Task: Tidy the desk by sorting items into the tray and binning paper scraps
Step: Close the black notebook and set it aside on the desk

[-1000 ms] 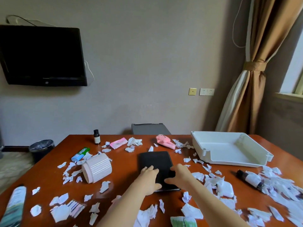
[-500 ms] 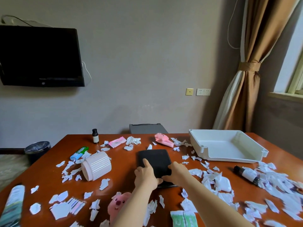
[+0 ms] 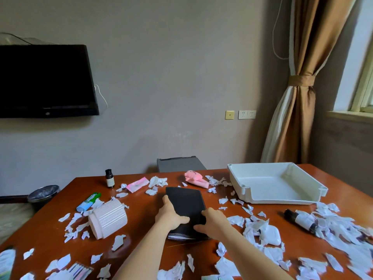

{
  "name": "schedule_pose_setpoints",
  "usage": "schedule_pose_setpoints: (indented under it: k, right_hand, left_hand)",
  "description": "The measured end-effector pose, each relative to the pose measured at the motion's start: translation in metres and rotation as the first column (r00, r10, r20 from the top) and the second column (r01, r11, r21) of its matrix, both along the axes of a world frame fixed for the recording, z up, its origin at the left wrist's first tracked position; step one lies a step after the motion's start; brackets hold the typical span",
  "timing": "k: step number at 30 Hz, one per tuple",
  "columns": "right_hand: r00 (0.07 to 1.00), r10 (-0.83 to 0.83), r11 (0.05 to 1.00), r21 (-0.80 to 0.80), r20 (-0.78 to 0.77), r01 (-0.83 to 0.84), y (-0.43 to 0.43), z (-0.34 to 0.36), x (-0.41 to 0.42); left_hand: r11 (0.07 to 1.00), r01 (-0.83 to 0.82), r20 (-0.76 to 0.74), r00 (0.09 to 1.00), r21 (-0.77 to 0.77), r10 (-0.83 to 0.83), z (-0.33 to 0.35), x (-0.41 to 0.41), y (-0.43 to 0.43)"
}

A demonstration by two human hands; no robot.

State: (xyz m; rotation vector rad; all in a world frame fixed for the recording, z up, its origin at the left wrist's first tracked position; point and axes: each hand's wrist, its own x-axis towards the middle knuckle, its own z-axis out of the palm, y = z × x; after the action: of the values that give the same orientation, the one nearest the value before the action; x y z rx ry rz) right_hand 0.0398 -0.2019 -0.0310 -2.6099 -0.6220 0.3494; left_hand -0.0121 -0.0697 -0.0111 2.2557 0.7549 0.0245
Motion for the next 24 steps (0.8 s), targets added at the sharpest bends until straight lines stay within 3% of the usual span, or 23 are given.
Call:
schedule_pose_setpoints:
  k: [6,10,16,24]
  right_hand:
    - [0.969,0.044,0.973,0.232,-0.241,0.014,-0.018,0.031,-0.014]
    - [0.986,-0.004,0.887,0.454,-0.165,0.08,-0.05,0.066,-0.035]
    - [0.987,-0.149,0.753,0.64,-0.061,0.153,-0.128,0.099,-0.046]
    - [0.888,-0.443,0.564,0.731,-0.123,0.383,-0.253,0.113,-0.052]
  left_hand:
    - [0.983,0.054,0.179,0.984,-0.173,-0.022,0.038,-0.025,-0.007]
    - [0.963,0.16,0.338,0.938,-0.217,-0.08,0.069,-0.042,-0.036]
    - [0.919,0.308,0.523,0.84,-0.245,-0.142,0.095,-0.052,-0.113]
    - [0.889,0.395,0.527,0.819,-0.232,-0.226,0.092,-0.03,-0.245]
